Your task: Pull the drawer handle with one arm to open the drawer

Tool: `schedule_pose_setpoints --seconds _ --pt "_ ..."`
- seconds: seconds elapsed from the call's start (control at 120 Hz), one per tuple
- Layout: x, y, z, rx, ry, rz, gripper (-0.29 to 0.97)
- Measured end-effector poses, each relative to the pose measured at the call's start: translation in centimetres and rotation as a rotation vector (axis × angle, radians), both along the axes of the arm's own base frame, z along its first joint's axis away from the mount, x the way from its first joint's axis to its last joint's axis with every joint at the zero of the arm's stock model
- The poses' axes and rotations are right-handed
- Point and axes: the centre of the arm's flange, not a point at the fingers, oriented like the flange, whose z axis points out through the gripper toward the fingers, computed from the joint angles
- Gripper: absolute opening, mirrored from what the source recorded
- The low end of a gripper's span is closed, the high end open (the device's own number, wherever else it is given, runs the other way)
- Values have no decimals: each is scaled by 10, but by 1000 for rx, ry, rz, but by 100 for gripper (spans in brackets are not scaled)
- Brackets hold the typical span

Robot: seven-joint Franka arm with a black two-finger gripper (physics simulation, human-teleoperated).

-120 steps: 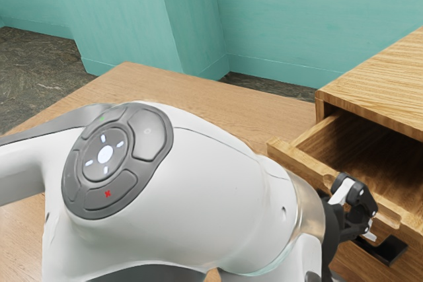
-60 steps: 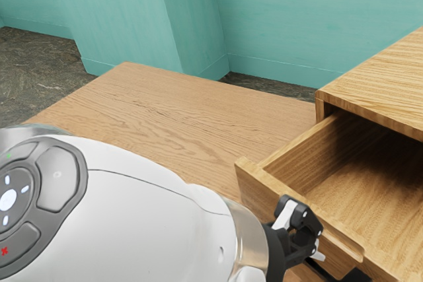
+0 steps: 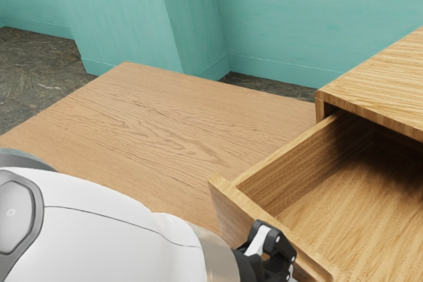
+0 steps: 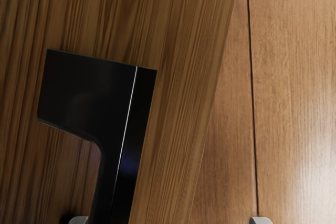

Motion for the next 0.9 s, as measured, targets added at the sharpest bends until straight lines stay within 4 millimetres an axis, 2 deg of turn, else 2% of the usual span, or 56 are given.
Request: schedule_pose_setpoints --seconds 0.058,0.142,0.358,0.442,0.508,0.542,0.592,0.617,0.642,0.658,0.675,0.7,0.742,0.767,0.783,0.808,0.833,0.9 --pt "-4 -3 0 -2 -1 -2 29" --pt "-7 -5 2 -3 0 -1 31" --pt "-9 -6 2 -1 8 9 42" --pt "-14 -8 13 -7 -4 7 44" --pt "-22 -13 28 -12 -22 -2 46" --pt "-29 -18 41 -18 -36 -12 47" --pt "-36 -26 87 -53 -64 -20 49" --pt "-25 -25 119 -89 -60 -3 50" --pt "-4 -13 150 -124 -43 40 52" --pt "17 3 168 -151 -24 85 53" --pt "42 26 184 -182 -2 146 54" --pt "78 78 202 -230 31 276 56" --pt "114 154 213 -285 85 487 58" --pt "128 196 213 -312 122 605 59" --pt "132 216 211 -324 145 671 60" --pt "136 237 208 -338 176 751 61" --pt "137 248 206 -342 197 813 62" --pt "135 251 200 -336 231 924 64"
